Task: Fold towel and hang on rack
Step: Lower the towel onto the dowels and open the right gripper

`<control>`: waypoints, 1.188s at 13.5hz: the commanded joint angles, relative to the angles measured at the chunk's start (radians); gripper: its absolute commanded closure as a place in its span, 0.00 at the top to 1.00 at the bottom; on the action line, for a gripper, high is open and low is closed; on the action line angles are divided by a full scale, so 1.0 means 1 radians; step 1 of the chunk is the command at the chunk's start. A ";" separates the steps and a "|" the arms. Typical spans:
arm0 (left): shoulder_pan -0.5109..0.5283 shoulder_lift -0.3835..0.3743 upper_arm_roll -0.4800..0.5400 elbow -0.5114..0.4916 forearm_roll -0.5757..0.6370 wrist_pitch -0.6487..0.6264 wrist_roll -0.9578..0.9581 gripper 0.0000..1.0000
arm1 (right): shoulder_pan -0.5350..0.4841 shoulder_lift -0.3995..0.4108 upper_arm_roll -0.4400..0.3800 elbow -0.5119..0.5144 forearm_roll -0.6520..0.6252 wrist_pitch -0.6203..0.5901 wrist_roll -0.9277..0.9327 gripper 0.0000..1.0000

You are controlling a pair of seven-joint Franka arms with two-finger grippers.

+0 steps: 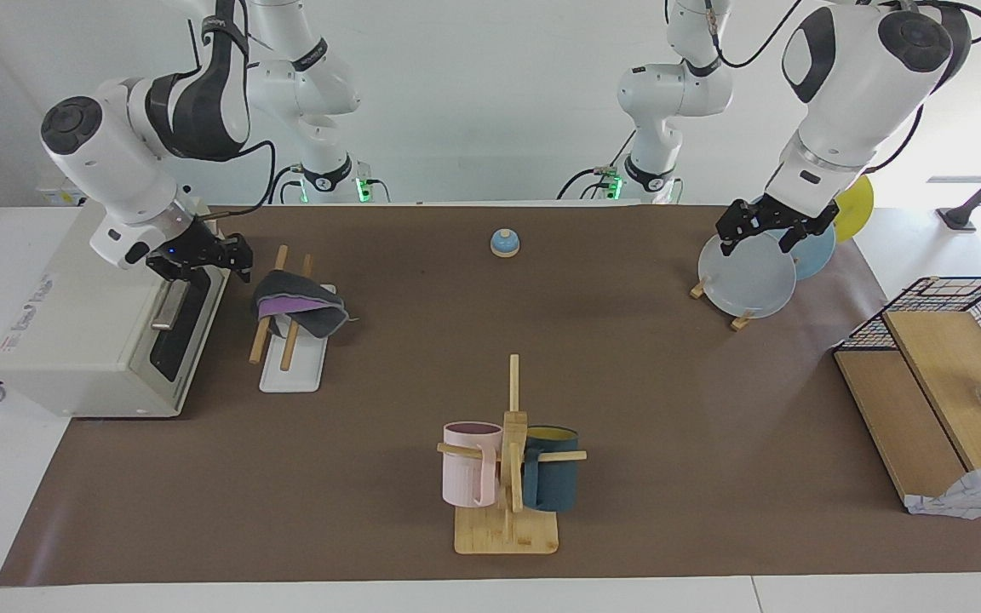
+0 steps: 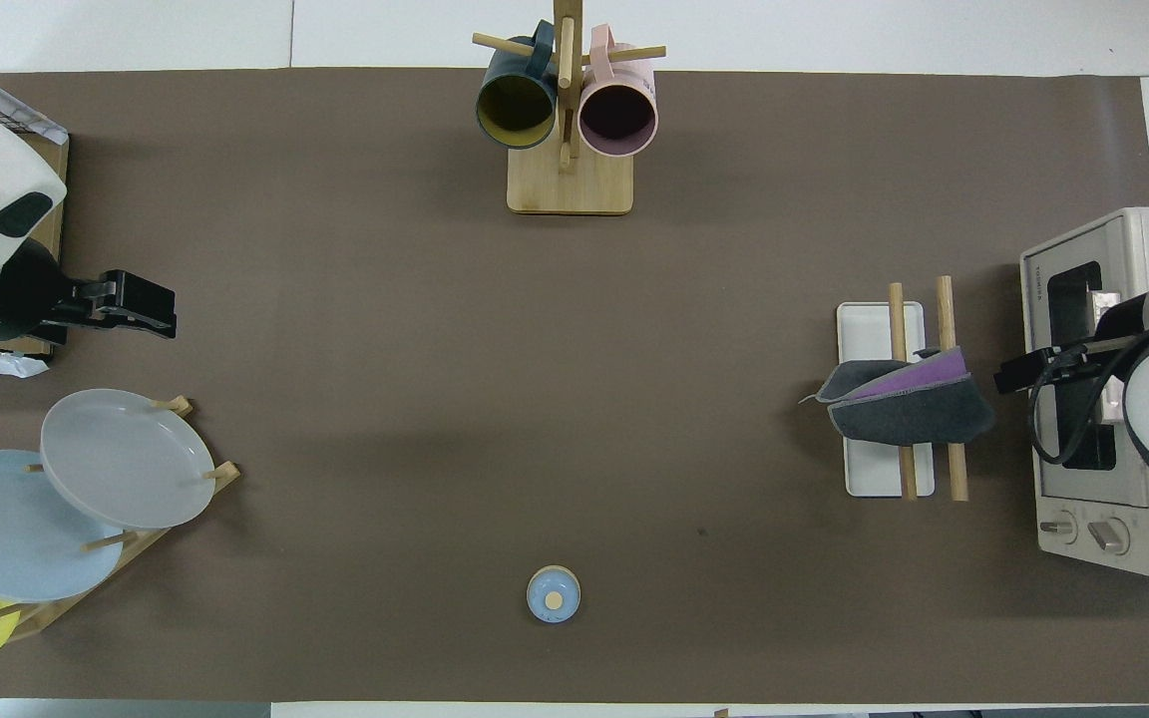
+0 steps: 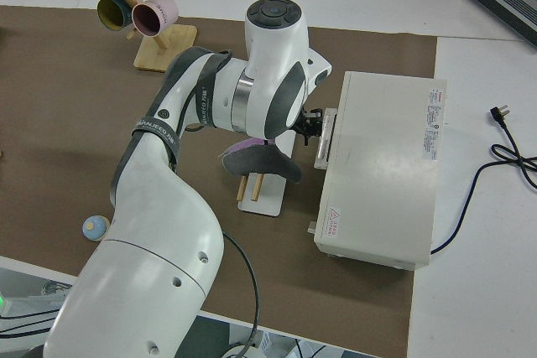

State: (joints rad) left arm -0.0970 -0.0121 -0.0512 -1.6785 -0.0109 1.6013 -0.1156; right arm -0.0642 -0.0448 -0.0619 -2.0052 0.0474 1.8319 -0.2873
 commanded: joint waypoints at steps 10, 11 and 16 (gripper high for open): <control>0.026 -0.054 -0.024 -0.044 0.000 0.022 0.013 1.00 | 0.069 0.079 0.002 0.321 -0.031 -0.252 0.168 1.00; 0.039 -0.054 -0.024 -0.044 -0.010 0.025 0.013 1.00 | 0.069 0.079 0.002 0.324 -0.049 -0.252 0.168 1.00; 0.040 -0.054 -0.024 -0.044 -0.017 0.022 0.016 1.00 | 0.058 0.028 -0.001 0.319 -0.078 -0.296 0.166 1.00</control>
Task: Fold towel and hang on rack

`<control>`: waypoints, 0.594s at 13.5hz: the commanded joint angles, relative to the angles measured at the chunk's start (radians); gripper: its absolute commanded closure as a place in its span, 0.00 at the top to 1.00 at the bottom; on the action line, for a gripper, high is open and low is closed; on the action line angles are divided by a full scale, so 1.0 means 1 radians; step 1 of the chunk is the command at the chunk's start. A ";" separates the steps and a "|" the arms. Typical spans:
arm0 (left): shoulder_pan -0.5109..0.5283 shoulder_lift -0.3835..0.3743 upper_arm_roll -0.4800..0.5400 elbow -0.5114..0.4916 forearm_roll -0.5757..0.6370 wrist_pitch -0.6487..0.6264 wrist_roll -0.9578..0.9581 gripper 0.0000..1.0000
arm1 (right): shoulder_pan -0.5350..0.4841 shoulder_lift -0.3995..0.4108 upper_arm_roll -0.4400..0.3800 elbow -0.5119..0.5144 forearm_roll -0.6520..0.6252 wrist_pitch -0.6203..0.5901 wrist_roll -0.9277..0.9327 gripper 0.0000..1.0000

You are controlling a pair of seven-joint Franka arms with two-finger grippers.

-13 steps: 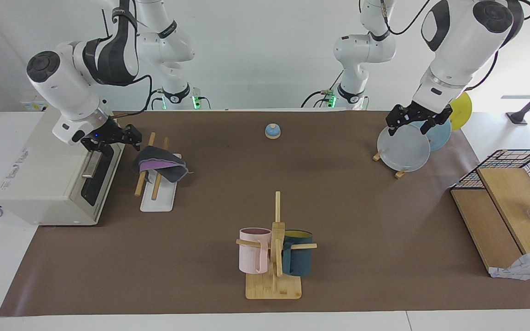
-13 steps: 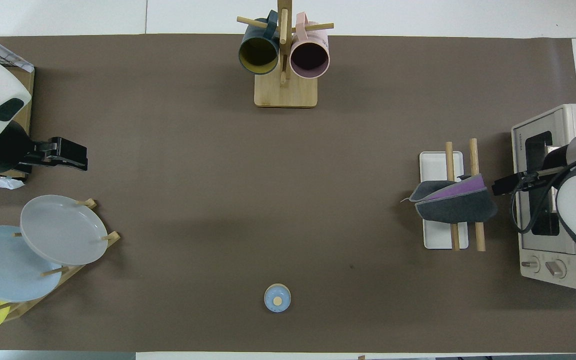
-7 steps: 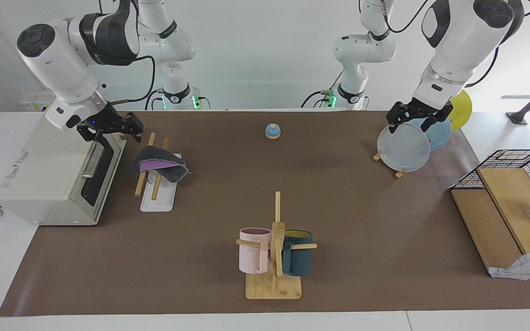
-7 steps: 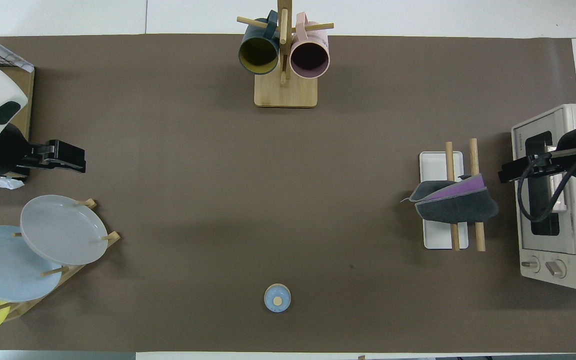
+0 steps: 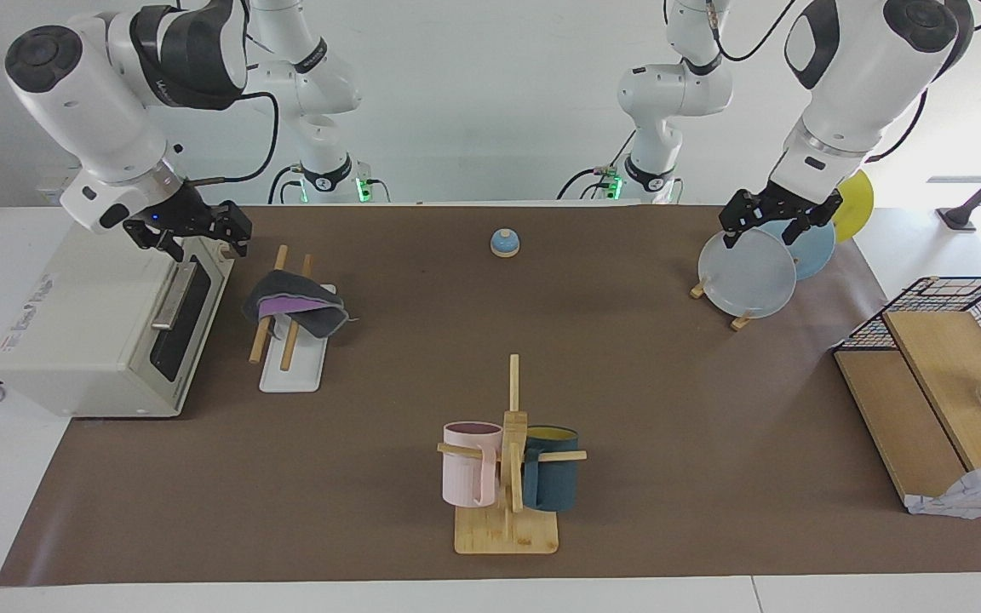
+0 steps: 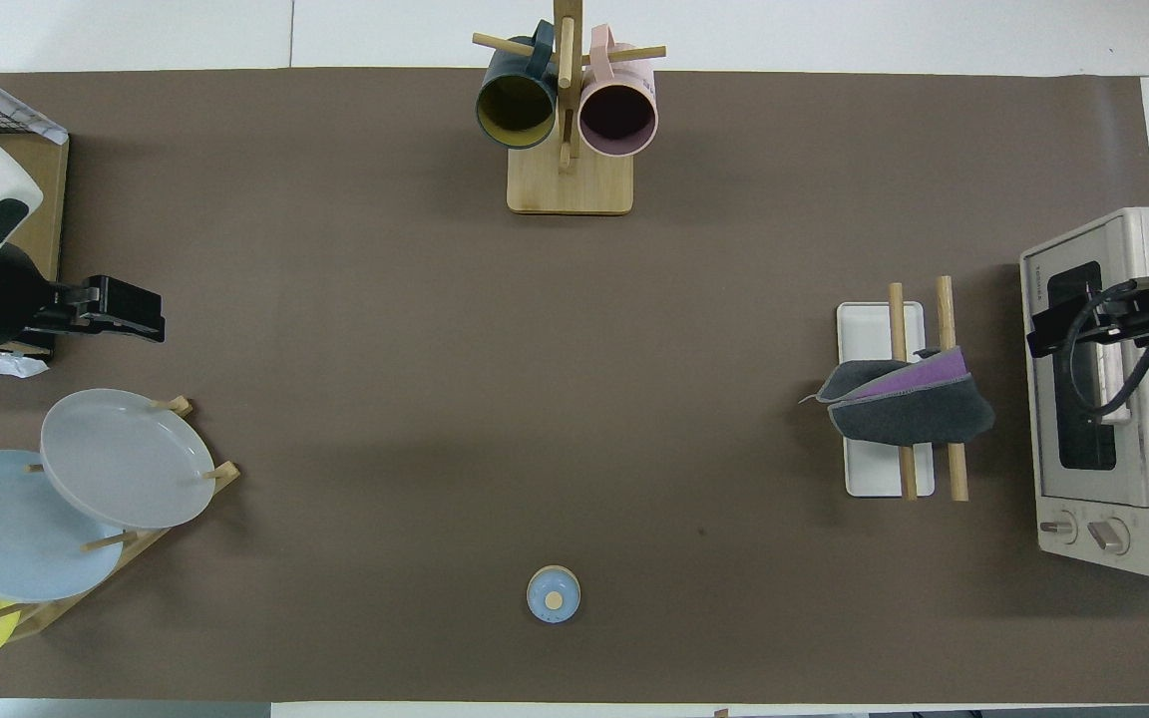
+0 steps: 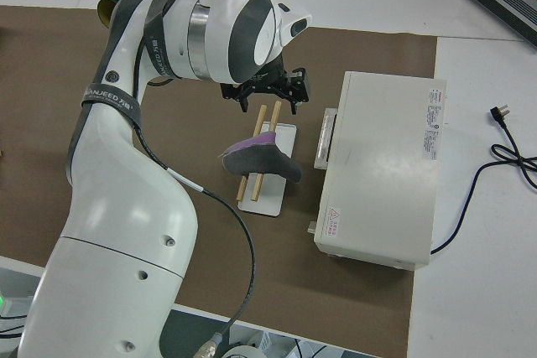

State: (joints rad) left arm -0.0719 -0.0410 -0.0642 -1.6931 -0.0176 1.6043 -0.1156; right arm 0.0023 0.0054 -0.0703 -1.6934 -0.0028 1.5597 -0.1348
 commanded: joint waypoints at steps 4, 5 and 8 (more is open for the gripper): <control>0.015 -0.025 -0.011 -0.030 -0.008 0.009 0.021 1.00 | -0.011 -0.004 0.003 0.012 -0.026 0.019 0.014 1.00; 0.015 -0.025 -0.011 -0.028 -0.008 0.009 0.021 1.00 | -0.004 -0.001 0.000 0.012 -0.026 0.011 0.014 1.00; 0.023 -0.025 -0.011 -0.026 -0.008 0.008 0.021 1.00 | -0.001 0.028 0.000 0.023 -0.028 0.006 0.014 1.00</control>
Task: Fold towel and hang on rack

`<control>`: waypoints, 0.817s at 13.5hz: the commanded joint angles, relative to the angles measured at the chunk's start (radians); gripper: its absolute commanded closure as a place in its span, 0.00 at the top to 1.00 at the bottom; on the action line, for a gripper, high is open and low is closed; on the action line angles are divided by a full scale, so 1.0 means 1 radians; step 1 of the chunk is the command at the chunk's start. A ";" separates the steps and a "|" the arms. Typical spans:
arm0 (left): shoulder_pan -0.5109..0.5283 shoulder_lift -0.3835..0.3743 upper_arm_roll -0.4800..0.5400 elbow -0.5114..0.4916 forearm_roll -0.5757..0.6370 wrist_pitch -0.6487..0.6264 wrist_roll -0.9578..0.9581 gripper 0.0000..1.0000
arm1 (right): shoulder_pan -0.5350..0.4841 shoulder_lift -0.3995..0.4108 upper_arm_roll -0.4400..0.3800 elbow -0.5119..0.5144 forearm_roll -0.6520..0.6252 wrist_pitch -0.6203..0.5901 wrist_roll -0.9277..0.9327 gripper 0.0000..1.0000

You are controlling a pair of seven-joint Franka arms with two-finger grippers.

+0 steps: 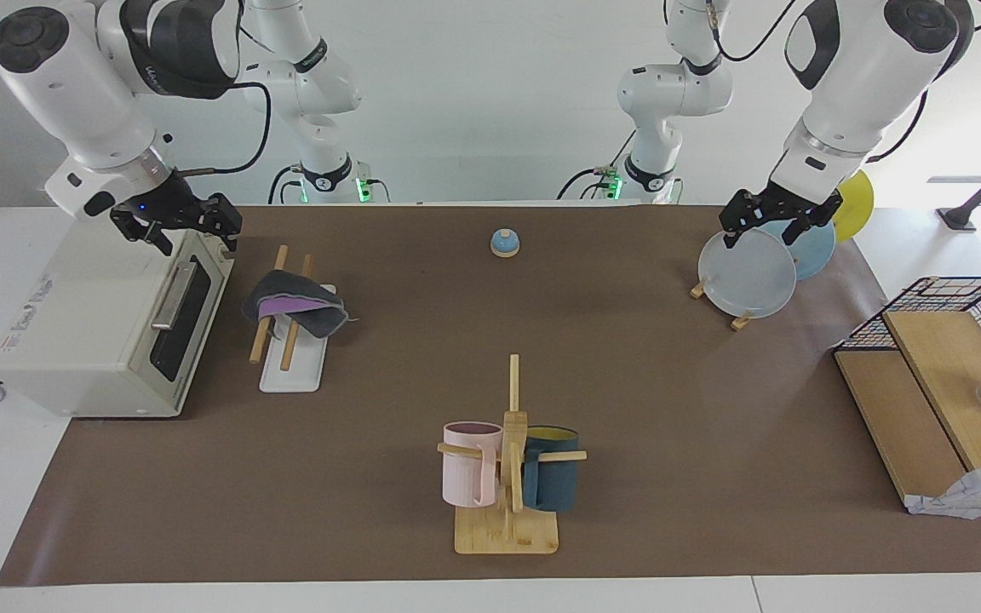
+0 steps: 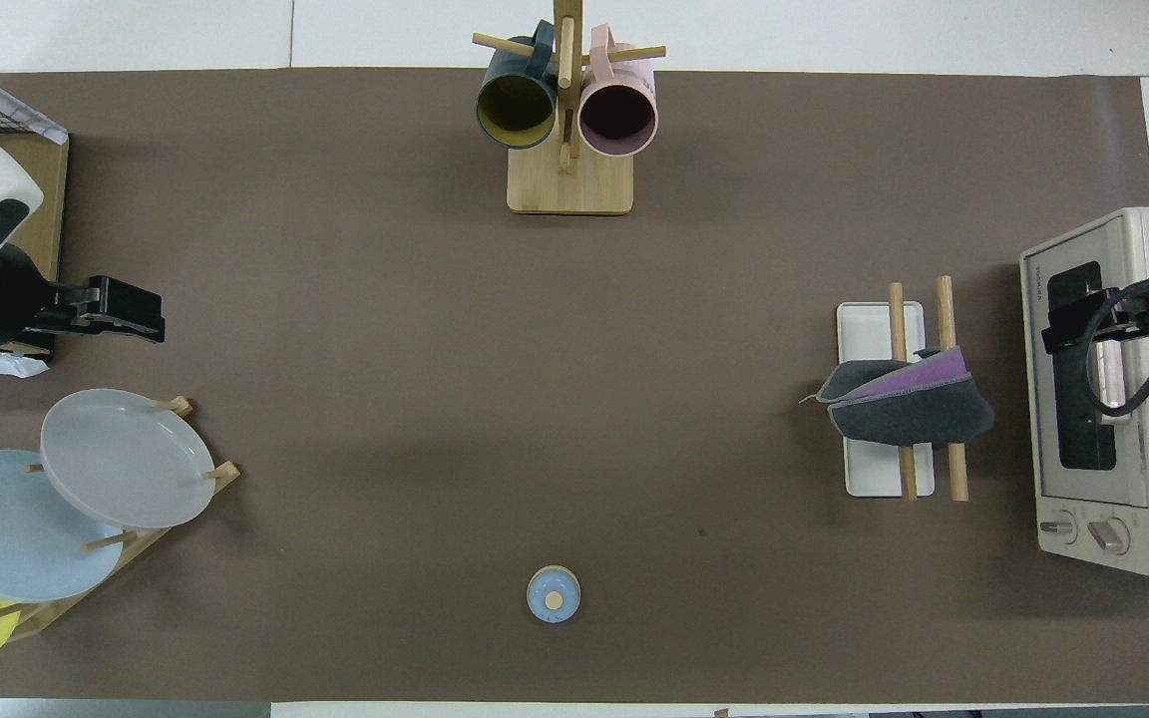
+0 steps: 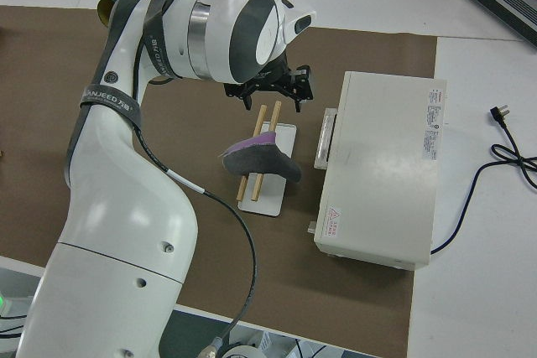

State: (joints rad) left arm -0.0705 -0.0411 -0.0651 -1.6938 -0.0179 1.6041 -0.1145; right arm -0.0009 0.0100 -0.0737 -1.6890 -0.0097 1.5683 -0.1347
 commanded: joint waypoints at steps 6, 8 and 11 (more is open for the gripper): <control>0.032 -0.023 -0.015 -0.026 -0.008 0.010 0.019 1.00 | 0.012 0.010 -0.002 0.023 -0.019 -0.008 0.014 1.00; 0.032 -0.025 -0.013 -0.026 -0.008 0.011 0.018 1.00 | 0.009 0.008 0.000 0.023 -0.018 -0.004 0.014 1.00; 0.032 -0.025 -0.012 -0.026 -0.008 0.011 0.015 1.00 | 0.004 -0.001 0.006 0.023 -0.016 -0.004 0.014 1.00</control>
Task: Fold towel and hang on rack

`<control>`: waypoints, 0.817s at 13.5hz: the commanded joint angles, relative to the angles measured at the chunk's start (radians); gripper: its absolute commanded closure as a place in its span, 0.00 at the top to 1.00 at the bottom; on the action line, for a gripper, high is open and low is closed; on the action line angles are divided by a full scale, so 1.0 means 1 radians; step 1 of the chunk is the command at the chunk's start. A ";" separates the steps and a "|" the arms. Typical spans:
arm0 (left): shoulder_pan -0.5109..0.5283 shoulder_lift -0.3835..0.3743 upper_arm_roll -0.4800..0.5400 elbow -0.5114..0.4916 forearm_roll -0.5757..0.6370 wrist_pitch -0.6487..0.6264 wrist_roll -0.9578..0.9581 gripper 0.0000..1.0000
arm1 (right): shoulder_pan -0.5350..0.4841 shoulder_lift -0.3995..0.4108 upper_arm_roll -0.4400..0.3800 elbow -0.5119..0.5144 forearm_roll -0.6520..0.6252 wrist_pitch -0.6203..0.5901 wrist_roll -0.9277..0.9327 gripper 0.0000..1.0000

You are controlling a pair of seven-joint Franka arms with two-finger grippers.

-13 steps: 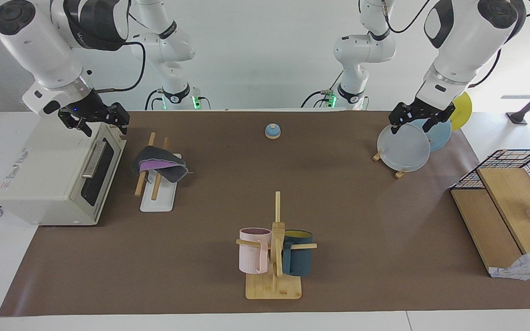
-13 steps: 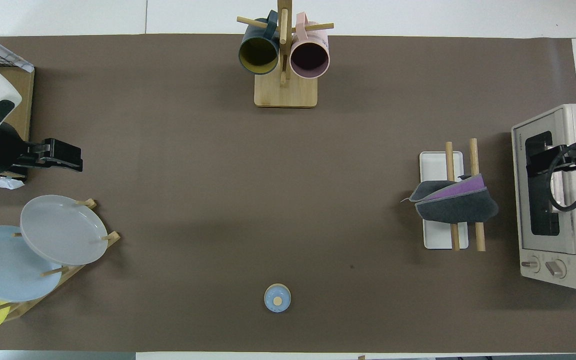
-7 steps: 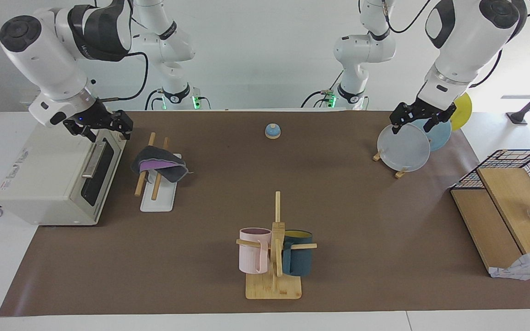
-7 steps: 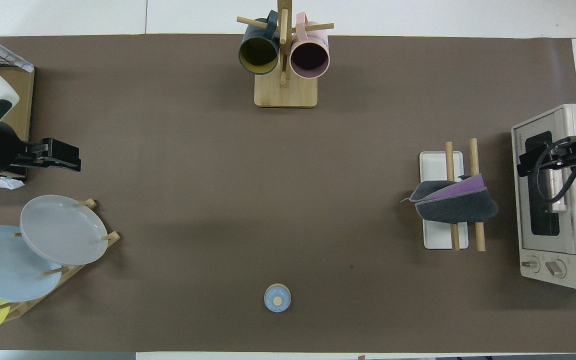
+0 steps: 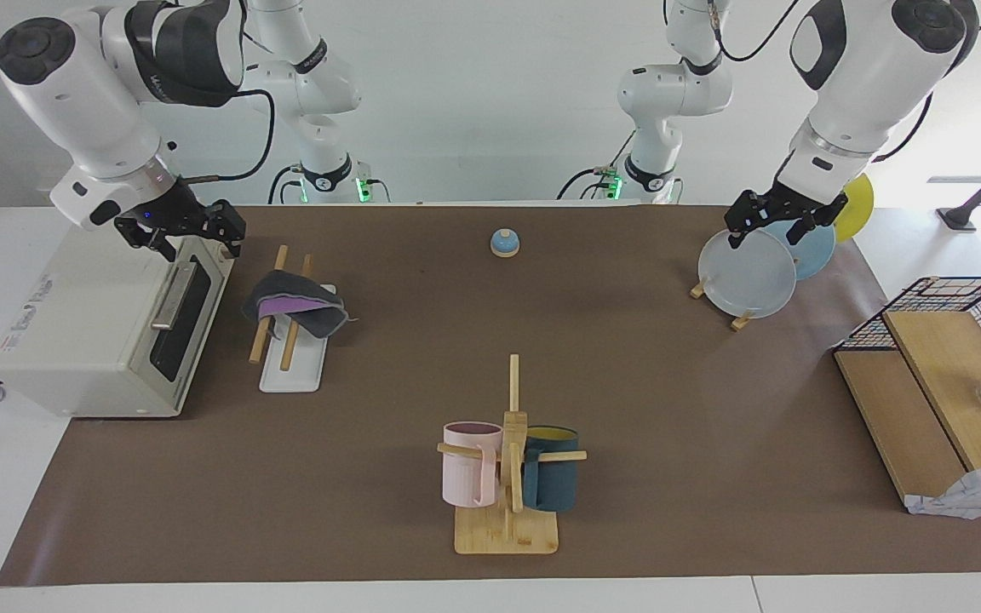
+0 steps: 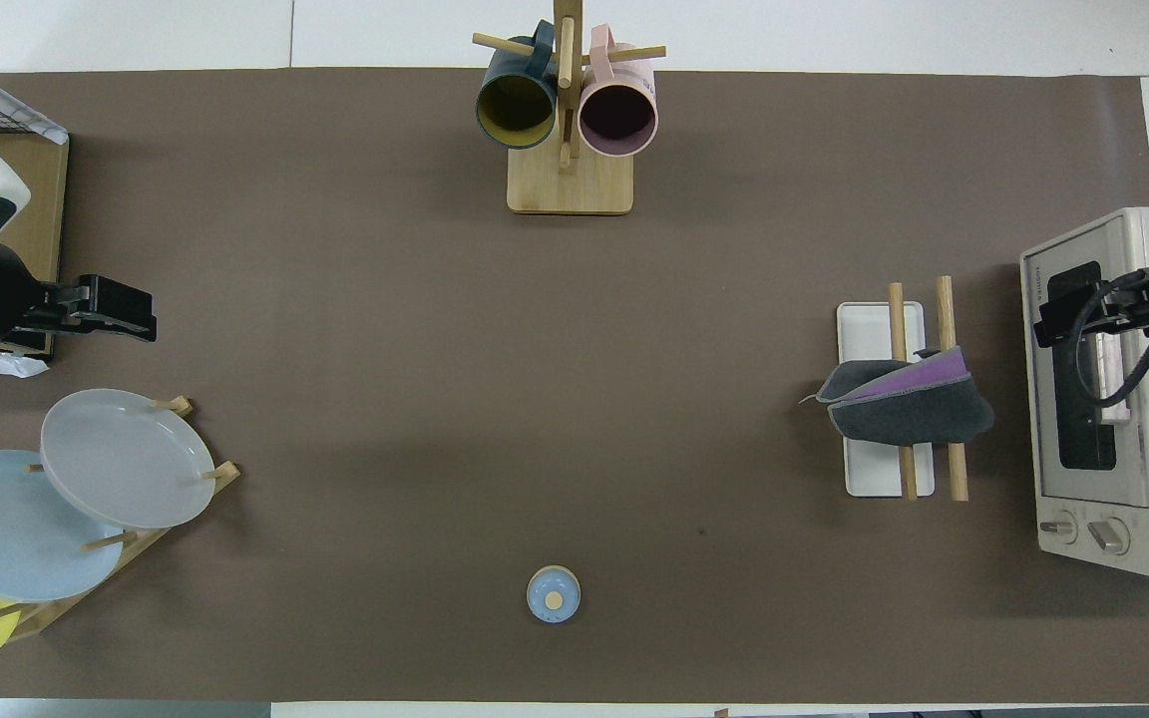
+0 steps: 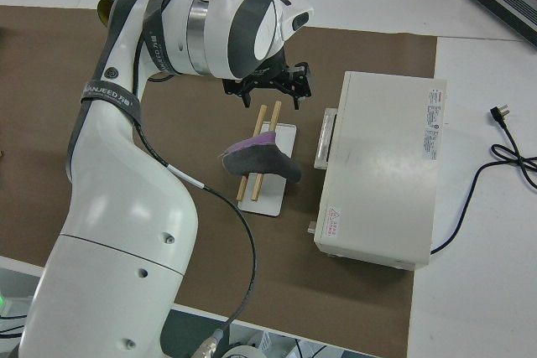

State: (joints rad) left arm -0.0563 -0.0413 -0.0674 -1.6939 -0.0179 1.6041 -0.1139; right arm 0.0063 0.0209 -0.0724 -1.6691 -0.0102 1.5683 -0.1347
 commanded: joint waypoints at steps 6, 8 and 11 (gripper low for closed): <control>0.019 -0.025 -0.008 -0.026 -0.008 0.011 0.013 1.00 | -0.006 -0.012 -0.015 0.015 -0.004 0.022 0.015 1.00; 0.021 -0.023 -0.008 -0.026 -0.008 0.011 0.013 1.00 | -0.005 -0.010 -0.012 0.028 -0.004 0.019 0.015 1.00; 0.019 -0.025 -0.008 -0.026 -0.008 0.011 0.013 1.00 | -0.003 -0.015 -0.006 0.028 -0.004 0.013 0.015 1.00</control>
